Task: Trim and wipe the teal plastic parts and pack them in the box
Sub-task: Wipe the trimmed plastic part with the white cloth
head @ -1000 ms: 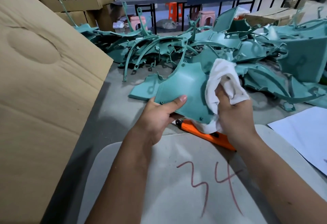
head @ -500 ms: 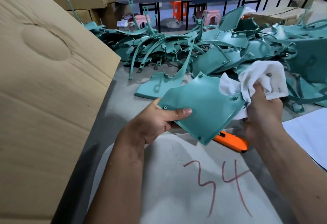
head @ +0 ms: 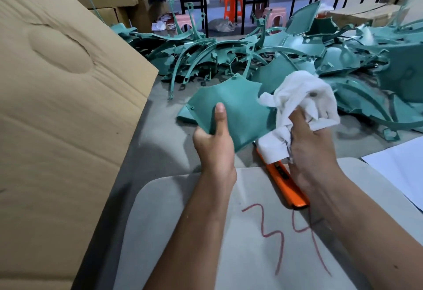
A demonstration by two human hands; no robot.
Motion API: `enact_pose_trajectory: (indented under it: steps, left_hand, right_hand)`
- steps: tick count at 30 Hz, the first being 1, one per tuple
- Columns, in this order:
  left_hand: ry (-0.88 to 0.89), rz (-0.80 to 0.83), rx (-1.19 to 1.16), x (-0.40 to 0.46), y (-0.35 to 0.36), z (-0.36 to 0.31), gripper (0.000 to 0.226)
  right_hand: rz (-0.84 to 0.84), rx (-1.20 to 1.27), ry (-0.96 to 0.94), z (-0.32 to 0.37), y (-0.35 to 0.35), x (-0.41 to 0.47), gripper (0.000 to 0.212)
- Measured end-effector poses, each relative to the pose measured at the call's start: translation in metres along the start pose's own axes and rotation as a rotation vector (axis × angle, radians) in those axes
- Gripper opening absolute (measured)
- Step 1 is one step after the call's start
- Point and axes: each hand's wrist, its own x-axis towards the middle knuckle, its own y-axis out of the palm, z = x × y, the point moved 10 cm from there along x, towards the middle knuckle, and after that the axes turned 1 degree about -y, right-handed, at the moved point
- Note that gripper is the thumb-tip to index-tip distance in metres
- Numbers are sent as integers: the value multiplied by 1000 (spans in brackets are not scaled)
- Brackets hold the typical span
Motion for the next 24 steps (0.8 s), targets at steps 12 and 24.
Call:
enact_pose_trajectory:
  steps: [12,24]
  left_hand:
    - [126,271,13,7,3,-44,28]
    - [-439,246,-99,-9,10,17,26]
  right_hand:
    - [-362,318,139,11,-92,40,4]
    - [380,-385,-101,16,-4,14,53]
